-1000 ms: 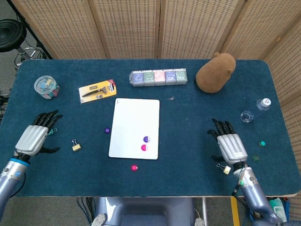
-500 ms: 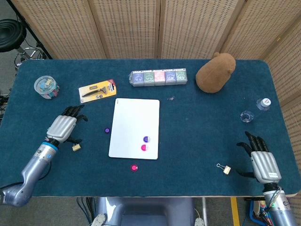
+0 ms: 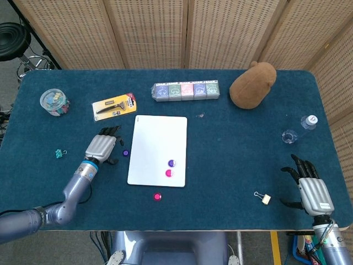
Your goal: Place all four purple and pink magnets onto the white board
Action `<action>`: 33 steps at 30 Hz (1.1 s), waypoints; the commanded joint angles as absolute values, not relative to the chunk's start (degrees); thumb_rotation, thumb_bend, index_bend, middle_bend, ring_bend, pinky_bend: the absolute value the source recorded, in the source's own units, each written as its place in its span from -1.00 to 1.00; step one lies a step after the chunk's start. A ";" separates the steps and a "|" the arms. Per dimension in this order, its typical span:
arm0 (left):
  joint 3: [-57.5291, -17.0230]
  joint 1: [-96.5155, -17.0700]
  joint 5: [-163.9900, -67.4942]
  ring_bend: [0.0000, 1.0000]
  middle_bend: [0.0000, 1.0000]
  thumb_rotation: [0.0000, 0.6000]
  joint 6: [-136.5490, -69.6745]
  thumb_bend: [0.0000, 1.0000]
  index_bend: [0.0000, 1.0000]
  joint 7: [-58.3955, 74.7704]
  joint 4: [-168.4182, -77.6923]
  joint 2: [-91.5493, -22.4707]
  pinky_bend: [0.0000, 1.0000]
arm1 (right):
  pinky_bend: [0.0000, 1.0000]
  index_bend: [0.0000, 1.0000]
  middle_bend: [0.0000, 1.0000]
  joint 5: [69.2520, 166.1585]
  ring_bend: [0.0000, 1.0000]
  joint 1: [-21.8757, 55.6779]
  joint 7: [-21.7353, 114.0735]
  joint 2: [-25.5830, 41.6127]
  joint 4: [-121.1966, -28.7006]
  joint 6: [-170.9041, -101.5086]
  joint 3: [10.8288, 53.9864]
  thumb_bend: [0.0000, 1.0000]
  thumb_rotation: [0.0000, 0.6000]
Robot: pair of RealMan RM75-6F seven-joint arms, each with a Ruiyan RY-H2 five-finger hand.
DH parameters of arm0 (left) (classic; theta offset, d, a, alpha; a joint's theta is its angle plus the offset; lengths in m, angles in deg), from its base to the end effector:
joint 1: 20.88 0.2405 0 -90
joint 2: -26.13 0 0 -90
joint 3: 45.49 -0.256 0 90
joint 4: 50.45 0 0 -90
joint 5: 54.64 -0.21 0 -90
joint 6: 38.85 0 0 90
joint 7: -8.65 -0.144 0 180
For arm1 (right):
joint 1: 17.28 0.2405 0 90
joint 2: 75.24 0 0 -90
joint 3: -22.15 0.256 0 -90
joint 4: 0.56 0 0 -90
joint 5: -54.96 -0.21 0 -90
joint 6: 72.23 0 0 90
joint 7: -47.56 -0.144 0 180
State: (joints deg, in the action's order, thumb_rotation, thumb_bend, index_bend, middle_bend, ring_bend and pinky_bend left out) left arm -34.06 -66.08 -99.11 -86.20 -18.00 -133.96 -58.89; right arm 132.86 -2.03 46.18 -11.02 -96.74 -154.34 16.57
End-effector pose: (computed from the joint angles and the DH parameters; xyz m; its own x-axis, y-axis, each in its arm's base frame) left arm -0.1804 0.3684 -0.0032 0.4428 0.4019 0.8015 0.8966 -0.1928 -0.3987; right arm -0.2986 -0.2019 0.1342 0.3246 -0.1434 0.9349 -0.9456 -0.0253 0.3244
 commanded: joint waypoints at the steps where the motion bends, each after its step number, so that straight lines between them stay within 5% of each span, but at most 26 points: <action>1: -34.08 -67.43 -97.30 -1.00 -1.00 1.00 -86.56 -0.52 -0.21 -18.95 -133.06 -60.33 -1.00 | -1.00 -0.48 -1.00 133.09 -1.00 -2.40 45.75 -11.21 -96.54 -153.65 17.21 -1.00 1.00; 33: -35.63 -71.76 -90.47 -1.00 -1.00 1.00 -86.05 -0.48 -0.20 -19.54 -127.91 -65.01 -1.00 | -1.00 -0.45 -1.00 134.69 -1.00 -5.27 43.68 -12.16 -96.28 -149.68 21.70 -1.00 1.00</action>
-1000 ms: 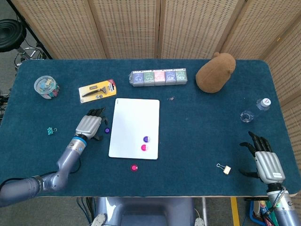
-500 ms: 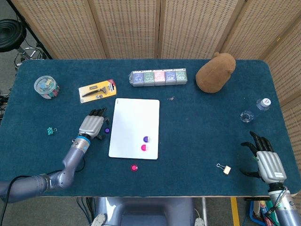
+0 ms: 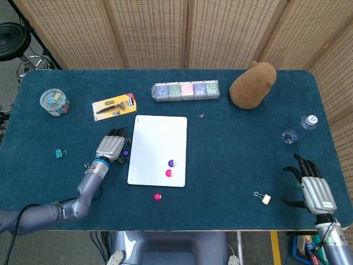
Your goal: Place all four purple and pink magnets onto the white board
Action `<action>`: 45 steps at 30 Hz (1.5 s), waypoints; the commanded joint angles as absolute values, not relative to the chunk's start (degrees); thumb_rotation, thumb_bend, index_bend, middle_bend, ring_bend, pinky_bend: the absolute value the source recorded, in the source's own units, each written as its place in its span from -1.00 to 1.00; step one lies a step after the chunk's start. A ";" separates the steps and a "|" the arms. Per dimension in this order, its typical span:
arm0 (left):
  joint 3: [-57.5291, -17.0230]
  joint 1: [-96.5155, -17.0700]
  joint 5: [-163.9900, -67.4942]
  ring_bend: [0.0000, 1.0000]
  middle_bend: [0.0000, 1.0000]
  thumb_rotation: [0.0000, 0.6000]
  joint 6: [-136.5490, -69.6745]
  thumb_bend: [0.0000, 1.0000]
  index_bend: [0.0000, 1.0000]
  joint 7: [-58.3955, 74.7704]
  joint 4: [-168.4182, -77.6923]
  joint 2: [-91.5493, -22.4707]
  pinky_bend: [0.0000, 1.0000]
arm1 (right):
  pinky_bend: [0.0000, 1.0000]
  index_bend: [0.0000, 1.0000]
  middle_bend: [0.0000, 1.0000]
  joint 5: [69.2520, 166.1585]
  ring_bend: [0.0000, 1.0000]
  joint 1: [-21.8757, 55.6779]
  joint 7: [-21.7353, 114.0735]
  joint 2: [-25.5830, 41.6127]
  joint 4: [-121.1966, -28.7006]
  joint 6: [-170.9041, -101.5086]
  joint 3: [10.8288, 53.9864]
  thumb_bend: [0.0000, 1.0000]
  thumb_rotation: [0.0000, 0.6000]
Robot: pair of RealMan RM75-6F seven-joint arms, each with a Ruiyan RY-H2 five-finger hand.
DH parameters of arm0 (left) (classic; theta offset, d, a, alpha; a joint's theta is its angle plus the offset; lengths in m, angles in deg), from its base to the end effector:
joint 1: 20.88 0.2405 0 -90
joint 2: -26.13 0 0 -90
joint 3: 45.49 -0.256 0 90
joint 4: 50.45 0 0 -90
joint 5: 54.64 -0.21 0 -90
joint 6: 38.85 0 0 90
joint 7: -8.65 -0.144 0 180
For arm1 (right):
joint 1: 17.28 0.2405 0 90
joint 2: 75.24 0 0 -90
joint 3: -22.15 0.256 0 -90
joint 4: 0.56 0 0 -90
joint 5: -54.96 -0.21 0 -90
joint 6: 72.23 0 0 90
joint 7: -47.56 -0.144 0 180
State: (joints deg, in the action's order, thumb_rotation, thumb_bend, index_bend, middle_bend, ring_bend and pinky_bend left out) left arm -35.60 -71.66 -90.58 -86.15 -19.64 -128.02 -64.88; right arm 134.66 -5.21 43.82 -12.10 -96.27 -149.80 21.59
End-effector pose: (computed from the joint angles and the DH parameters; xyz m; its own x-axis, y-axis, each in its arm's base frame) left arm -0.1687 0.3801 -0.0338 0.4229 0.4421 0.7910 0.9046 -0.1536 -0.3977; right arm -0.3035 -0.2039 0.1393 0.2931 -0.1511 0.9441 -0.9553 -0.0061 0.2956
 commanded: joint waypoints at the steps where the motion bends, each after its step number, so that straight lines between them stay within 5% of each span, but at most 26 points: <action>1: -35.70 -71.85 -90.37 -1.00 -1.00 1.00 -86.05 -0.48 -0.19 -19.60 -127.69 -65.16 -1.00 | -1.00 -0.45 -1.00 134.68 -1.00 -5.32 43.47 -12.24 -96.30 -149.57 21.80 -1.00 1.00; 14: -36.26 -72.19 -89.22 -1.00 -1.00 1.00 -87.64 -0.36 0.28 -20.44 -126.15 -66.48 -1.00 | -1.00 -0.43 -1.00 135.41 -1.00 -5.92 41.93 -12.81 -96.37 -148.58 22.72 -1.00 1.00; 45: -35.70 -74.93 -89.33 -1.00 -1.00 1.00 -89.15 -0.36 0.29 -22.63 -137.41 -63.19 -1.00 | -1.00 -0.43 -1.00 135.77 -1.00 -6.91 41.25 -13.22 -96.47 -147.64 24.11 -1.00 1.00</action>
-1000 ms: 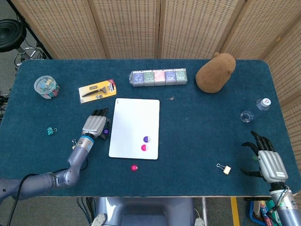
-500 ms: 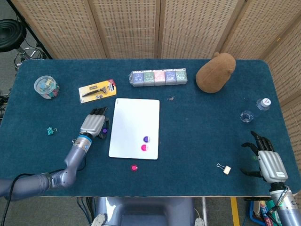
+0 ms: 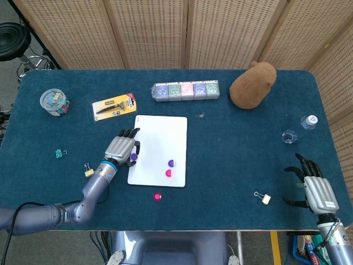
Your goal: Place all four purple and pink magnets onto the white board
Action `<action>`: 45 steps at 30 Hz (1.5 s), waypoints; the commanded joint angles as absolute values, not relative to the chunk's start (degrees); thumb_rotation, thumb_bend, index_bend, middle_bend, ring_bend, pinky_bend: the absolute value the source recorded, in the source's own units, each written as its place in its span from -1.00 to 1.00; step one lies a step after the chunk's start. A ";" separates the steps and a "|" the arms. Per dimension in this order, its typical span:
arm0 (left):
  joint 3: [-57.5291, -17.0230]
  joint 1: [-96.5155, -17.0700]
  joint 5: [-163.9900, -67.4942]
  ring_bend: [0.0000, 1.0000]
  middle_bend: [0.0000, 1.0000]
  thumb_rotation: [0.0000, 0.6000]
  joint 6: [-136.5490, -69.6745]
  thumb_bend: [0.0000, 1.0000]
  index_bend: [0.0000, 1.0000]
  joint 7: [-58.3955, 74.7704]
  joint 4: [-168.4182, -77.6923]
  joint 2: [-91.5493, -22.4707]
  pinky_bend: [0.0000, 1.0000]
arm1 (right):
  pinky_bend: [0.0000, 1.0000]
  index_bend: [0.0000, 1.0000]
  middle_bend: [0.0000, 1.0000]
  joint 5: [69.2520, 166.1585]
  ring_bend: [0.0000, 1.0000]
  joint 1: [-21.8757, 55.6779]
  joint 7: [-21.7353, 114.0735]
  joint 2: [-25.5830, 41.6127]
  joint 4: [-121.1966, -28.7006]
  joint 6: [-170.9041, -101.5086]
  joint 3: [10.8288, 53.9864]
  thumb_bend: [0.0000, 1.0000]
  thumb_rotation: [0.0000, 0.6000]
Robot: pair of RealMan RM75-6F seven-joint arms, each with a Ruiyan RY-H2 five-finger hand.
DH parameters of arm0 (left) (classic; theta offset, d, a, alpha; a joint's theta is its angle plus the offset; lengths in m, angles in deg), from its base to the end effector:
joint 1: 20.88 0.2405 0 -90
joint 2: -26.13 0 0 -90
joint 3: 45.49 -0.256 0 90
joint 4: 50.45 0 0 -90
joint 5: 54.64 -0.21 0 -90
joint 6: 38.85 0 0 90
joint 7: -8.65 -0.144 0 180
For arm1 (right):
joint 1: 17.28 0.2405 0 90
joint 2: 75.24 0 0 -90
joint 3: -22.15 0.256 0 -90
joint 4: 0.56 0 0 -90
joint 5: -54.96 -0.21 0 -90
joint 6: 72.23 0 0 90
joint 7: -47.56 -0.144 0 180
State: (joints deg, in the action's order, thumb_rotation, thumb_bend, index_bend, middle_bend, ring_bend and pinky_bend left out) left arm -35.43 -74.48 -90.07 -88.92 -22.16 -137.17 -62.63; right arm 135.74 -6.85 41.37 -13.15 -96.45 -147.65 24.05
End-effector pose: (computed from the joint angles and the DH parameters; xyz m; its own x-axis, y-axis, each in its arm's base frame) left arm -0.1266 0.3653 -0.0326 0.4326 0.4399 0.7870 0.9007 -0.2485 -0.3563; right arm -0.3051 -0.2043 0.1446 0.2604 -0.1538 0.9532 -0.9645 0.0047 0.2642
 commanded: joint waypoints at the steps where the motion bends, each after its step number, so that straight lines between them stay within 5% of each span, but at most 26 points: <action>1: -35.93 -75.13 -89.04 -1.00 -1.00 1.00 -88.99 -0.36 0.29 -22.79 -137.67 -63.47 -1.00 | -1.00 -0.43 -1.00 135.78 -1.00 -6.94 41.15 -13.27 -96.49 -147.63 24.18 -1.00 1.00; 6: -36.18 -75.69 -88.63 -1.00 -1.00 1.00 -89.08 -0.36 0.25 -22.88 -137.90 -63.84 -1.00 | -1.00 -0.43 -1.00 135.89 -1.00 -7.01 41.10 -13.34 -96.64 -147.35 24.25 -1.00 1.00; 13: -36.69 -76.07 -88.52 -1.00 -1.00 1.00 -89.64 -0.39 -0.30 -23.13 -138.28 -63.64 -1.00 | -1.00 -0.42 -1.00 135.88 -1.00 -7.13 41.13 -13.40 -96.66 -147.21 24.49 -1.00 1.00; 20: -36.77 -75.72 -90.24 -1.00 -1.00 1.00 -89.41 -0.40 -0.39 -21.48 -140.39 -61.88 -1.00 | -1.00 -0.42 -1.00 135.92 -1.00 -7.20 41.16 -13.39 -96.75 -146.97 24.62 -1.00 1.00; 33: -42.27 -69.90 -119.10 -1.00 -1.00 1.00 -90.98 -0.40 -0.53 -11.86 -148.10 -53.16 -1.00 | -1.00 -0.42 -1.00 135.55 -1.00 -7.15 41.82 -13.10 -96.64 -146.39 24.87 -1.00 1.00; 37: -47.18 -67.18 -131.57 -1.00 -1.00 1.00 -94.15 -0.40 -0.53 -10.46 -150.02 -50.76 -1.00 | -1.00 -0.42 -1.00 135.57 -1.00 -7.13 42.35 -12.94 -96.94 -146.18 24.81 -1.00 1.00; 45: -50.33 -64.65 -138.55 -1.00 -1.00 1.00 -96.31 -0.40 -0.53 -10.16 -147.75 -52.10 -1.00 | -1.00 -0.42 -1.00 135.70 -1.00 -7.14 42.45 -12.98 -97.01 -145.91 24.74 -1.00 1.00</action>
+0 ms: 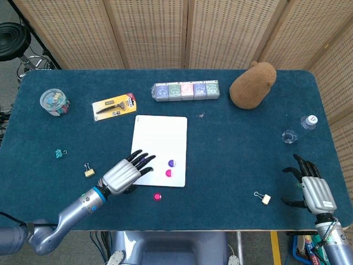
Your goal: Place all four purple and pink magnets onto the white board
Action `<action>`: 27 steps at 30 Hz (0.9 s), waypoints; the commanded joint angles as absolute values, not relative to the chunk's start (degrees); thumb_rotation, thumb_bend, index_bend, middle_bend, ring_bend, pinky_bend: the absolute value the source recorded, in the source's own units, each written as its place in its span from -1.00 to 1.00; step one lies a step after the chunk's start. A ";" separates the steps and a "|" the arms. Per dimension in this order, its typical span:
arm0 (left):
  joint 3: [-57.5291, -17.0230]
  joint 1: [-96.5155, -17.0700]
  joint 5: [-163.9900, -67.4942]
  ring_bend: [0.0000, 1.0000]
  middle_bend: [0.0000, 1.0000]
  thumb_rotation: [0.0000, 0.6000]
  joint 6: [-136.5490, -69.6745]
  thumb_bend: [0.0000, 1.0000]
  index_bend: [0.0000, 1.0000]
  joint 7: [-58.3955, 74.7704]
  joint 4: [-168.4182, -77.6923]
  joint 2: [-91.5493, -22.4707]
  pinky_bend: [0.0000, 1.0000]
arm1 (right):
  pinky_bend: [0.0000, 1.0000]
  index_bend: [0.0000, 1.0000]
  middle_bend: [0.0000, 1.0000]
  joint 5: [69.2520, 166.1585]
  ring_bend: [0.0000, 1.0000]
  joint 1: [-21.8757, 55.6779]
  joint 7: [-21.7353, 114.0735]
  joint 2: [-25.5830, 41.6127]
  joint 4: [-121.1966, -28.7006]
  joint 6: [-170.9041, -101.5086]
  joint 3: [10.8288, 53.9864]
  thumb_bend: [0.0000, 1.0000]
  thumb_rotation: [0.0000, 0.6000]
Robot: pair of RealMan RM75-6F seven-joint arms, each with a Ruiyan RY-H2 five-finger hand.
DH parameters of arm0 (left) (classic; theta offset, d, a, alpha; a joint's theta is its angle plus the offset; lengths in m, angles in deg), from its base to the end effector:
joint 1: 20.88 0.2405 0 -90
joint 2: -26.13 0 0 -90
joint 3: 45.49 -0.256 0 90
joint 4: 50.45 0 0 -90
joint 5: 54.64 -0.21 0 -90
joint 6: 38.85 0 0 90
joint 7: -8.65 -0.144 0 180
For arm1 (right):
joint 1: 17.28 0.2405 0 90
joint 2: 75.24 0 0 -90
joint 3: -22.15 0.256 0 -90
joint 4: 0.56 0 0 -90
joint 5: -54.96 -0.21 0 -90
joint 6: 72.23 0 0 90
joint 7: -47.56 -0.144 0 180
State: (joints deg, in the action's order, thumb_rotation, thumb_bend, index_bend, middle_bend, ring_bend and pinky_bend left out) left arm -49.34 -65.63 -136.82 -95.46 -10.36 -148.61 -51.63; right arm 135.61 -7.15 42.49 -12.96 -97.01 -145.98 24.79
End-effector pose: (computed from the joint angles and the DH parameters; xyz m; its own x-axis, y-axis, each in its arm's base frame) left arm -0.1350 0.2738 0.0002 0.6442 0.2251 0.7309 0.6269 -0.7028 -0.3362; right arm -0.3041 -0.2045 0.1403 0.2632 -0.1737 0.9490 -0.9632 0.0078 0.2686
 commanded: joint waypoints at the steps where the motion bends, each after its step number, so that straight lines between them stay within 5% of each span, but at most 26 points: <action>1: -50.44 -64.56 -139.02 -1.00 -1.00 1.00 -96.41 -0.40 -0.53 -10.43 -147.34 -52.39 -1.00 | -1.00 -0.42 -1.00 135.73 -1.00 -7.14 42.39 -12.99 -97.01 -145.87 24.72 -1.00 1.00; 27: -51.82 -63.70 -142.47 -1.00 -1.00 1.00 -91.60 -0.39 -0.55 -17.42 -146.15 -58.01 -1.00 | -1.00 -0.42 -1.00 135.72 -1.00 -7.20 41.45 -13.26 -97.01 -145.42 24.90 -1.00 1.00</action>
State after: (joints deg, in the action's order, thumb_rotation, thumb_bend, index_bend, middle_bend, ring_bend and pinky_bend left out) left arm -52.03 -63.72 -142.70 -91.83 -17.15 -146.40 -57.66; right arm 135.73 -7.20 41.45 -13.26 -97.01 -145.43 24.90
